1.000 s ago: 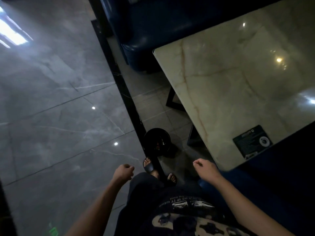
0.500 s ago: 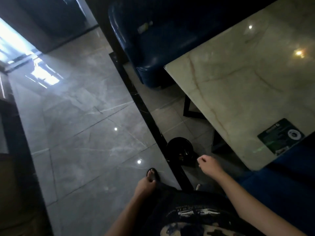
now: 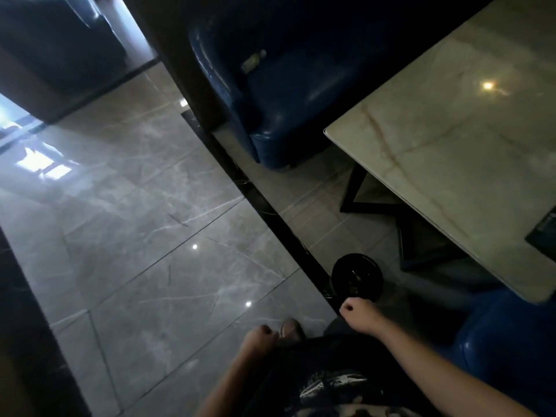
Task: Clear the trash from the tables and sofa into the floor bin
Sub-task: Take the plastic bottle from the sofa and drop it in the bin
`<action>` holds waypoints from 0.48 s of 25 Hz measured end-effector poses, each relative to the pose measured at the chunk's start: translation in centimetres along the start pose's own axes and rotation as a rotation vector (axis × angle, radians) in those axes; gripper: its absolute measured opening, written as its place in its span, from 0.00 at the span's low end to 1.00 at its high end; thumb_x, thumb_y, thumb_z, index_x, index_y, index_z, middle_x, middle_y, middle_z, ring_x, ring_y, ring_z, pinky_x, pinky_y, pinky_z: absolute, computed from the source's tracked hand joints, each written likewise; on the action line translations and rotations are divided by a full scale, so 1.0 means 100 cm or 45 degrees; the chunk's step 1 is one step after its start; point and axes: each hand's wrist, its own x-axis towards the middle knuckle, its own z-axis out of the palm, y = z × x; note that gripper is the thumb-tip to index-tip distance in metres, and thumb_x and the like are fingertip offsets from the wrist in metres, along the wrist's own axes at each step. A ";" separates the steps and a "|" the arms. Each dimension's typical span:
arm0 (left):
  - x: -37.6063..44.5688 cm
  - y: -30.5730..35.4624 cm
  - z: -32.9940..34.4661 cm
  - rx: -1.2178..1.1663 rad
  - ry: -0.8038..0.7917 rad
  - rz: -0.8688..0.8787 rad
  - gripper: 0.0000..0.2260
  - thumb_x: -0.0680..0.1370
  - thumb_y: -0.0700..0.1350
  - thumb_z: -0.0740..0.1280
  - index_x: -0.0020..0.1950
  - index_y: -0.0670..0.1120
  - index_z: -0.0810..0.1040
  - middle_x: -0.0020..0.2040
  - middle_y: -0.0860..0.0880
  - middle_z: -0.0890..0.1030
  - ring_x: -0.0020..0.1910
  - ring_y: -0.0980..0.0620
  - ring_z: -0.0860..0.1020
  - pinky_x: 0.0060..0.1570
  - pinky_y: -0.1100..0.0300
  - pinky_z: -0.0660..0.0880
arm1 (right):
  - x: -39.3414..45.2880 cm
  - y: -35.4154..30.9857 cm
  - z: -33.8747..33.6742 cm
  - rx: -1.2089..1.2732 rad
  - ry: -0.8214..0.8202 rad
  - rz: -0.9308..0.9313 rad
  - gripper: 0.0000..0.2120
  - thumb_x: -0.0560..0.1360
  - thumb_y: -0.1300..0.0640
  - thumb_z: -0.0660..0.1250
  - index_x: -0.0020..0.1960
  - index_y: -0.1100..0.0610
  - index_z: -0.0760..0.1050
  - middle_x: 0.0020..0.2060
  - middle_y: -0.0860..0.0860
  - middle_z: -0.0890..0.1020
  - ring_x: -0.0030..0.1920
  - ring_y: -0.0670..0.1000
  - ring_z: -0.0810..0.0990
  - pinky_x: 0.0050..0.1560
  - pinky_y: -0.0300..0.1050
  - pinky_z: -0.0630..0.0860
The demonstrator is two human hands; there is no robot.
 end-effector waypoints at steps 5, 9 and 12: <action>0.041 -0.014 -0.059 -0.109 -0.016 -0.002 0.14 0.79 0.47 0.63 0.52 0.37 0.80 0.51 0.37 0.84 0.48 0.43 0.82 0.51 0.52 0.78 | 0.027 -0.077 -0.020 0.069 0.084 -0.013 0.12 0.77 0.48 0.62 0.47 0.55 0.80 0.49 0.54 0.84 0.51 0.55 0.81 0.48 0.44 0.73; 0.077 0.016 -0.113 -0.147 -0.078 0.066 0.08 0.79 0.46 0.62 0.48 0.43 0.77 0.46 0.42 0.82 0.40 0.48 0.76 0.37 0.60 0.70 | 0.066 -0.120 -0.047 0.127 0.177 0.003 0.11 0.76 0.49 0.63 0.50 0.54 0.81 0.51 0.55 0.84 0.54 0.56 0.81 0.50 0.44 0.74; 0.116 0.048 -0.165 -0.225 -0.053 0.079 0.07 0.79 0.46 0.64 0.48 0.43 0.77 0.44 0.43 0.82 0.35 0.50 0.76 0.30 0.64 0.67 | 0.110 -0.155 -0.074 0.127 0.123 0.009 0.11 0.77 0.49 0.63 0.50 0.54 0.80 0.54 0.54 0.84 0.57 0.56 0.80 0.53 0.45 0.75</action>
